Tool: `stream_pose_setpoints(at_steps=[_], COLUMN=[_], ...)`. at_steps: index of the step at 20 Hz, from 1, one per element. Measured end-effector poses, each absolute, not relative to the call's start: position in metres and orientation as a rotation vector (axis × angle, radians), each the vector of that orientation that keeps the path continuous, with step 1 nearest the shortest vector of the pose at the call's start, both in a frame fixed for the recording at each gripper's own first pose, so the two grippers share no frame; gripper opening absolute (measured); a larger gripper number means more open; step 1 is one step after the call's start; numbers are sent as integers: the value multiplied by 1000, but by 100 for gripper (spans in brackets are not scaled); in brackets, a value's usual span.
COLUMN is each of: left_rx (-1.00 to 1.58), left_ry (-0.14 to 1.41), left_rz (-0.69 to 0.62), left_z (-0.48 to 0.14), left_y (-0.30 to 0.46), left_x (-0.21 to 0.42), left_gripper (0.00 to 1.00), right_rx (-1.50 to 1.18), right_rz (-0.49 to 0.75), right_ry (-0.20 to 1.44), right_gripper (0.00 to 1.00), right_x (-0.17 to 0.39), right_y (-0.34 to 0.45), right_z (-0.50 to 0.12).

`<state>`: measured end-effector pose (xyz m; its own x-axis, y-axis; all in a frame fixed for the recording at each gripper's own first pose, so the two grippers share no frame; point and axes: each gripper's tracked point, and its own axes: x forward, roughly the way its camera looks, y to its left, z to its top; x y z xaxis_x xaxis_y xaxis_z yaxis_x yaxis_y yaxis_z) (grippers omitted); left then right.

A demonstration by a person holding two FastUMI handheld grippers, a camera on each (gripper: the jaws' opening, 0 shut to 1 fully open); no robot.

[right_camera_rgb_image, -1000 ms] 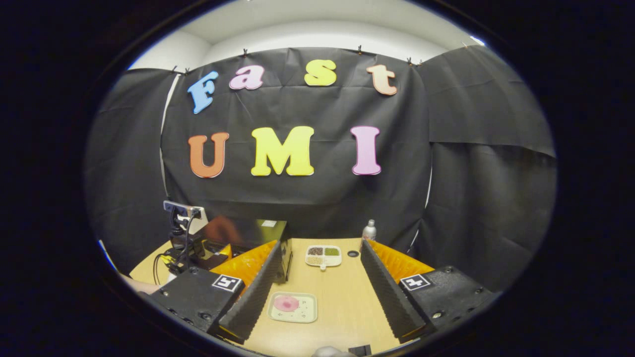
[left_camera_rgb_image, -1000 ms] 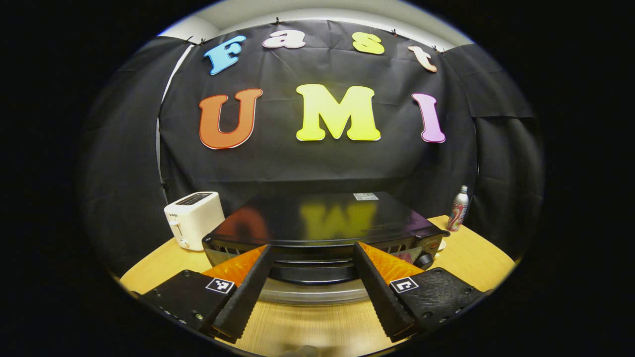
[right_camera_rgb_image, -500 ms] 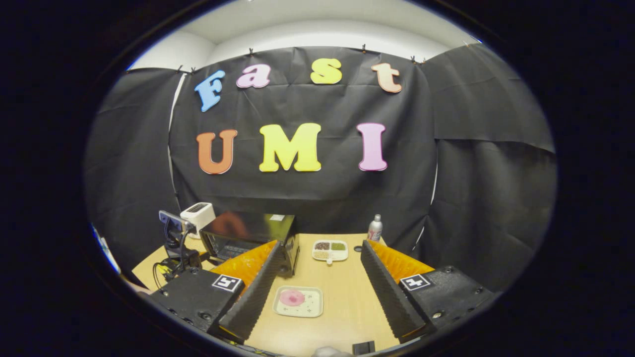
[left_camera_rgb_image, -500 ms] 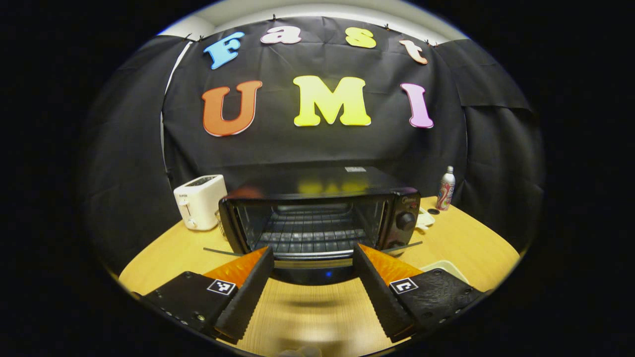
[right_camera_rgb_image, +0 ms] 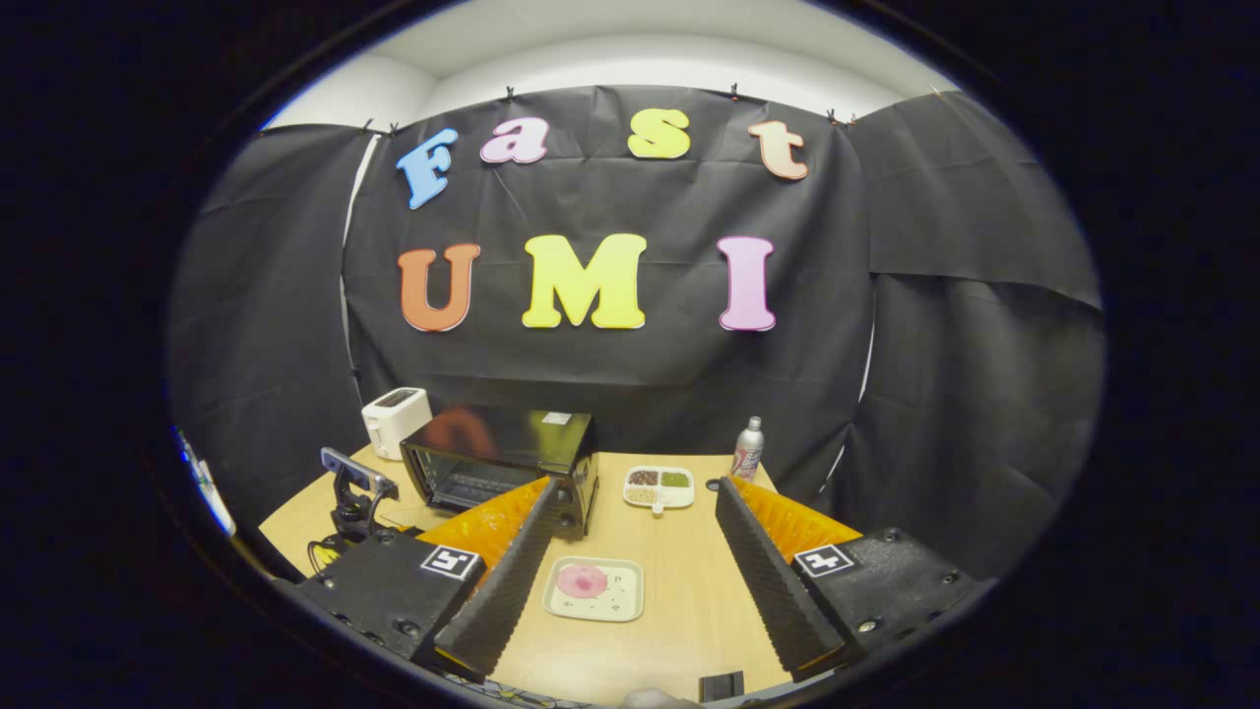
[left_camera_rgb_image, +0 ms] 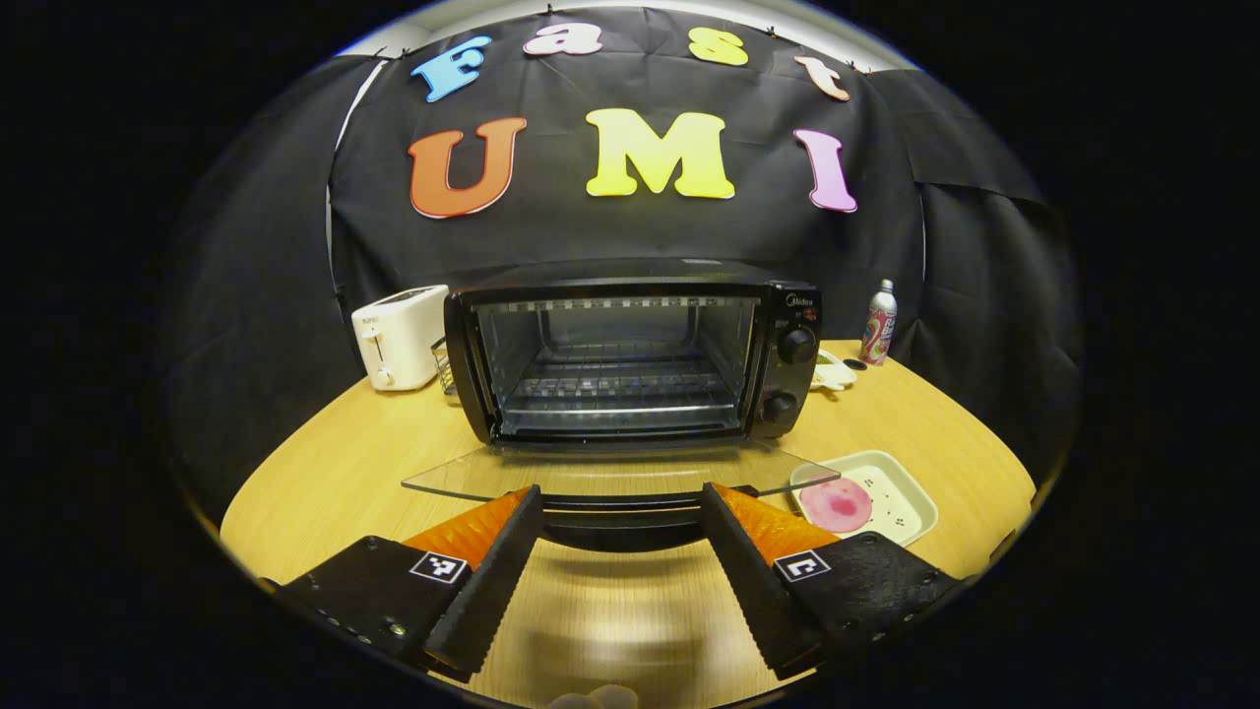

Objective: Open the electric oven with the left hand, put the food in, and close the electric oven.

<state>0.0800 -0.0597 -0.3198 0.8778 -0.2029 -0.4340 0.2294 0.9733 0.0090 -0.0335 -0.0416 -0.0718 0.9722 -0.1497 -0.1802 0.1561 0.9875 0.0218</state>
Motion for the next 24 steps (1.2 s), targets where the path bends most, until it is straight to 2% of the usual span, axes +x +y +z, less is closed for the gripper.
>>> stream_pose_setpoints(at_steps=[3, 5, 6, 9, 11, 12, 13, 17, 20, 21, 24], left_rx=[59, 65, 64, 47, 63, 73, 77, 67, 52, 44, 54], left_ry=[494, 547, 575, 627, 626, 628, 636, 614, 577, 568, 521], left_rz=[-225, -225, -223, -217, -221, -224, -224, -234, -228, -227, -213], left_z=[-336, -354, -362, -374, -377, -377, -379, -370, -353, -345, -317], left_y=[-58, -58, -56, -54, -53, -53, -54, -53, -43, -38, -22], left_x=[74, 66, 65, 63, 63, 62, 63, 63, 63, 62, 60], left_gripper=[98, 100, 97, 97, 97, 97, 98, 97, 97, 97, 97], right_rx=[35, 31, 31, 35, 37, 35, 37, 57, 65, 70, 89], right_rz=[-157, -159, -161, -165, -165, -166, -168, -157, -167, -171, -163], right_ry=[192, 203, 208, 231, 243, 261, 279, 354, 406, 418, 499], right_gripper=[100, 97, 96, 97, 100, 97, 100, 97, 100, 96, 97], right_x=[-34, -32, -32, -30, -27, -26, -25, -22, -17, -13, 2], right_y=[-40, -41, -42, -43, -44, -46, -47, -48, -55, -57, -63], right_z=[-78, -82, -84, -94, -102, -109, -118, -149, -175, -184, -221])
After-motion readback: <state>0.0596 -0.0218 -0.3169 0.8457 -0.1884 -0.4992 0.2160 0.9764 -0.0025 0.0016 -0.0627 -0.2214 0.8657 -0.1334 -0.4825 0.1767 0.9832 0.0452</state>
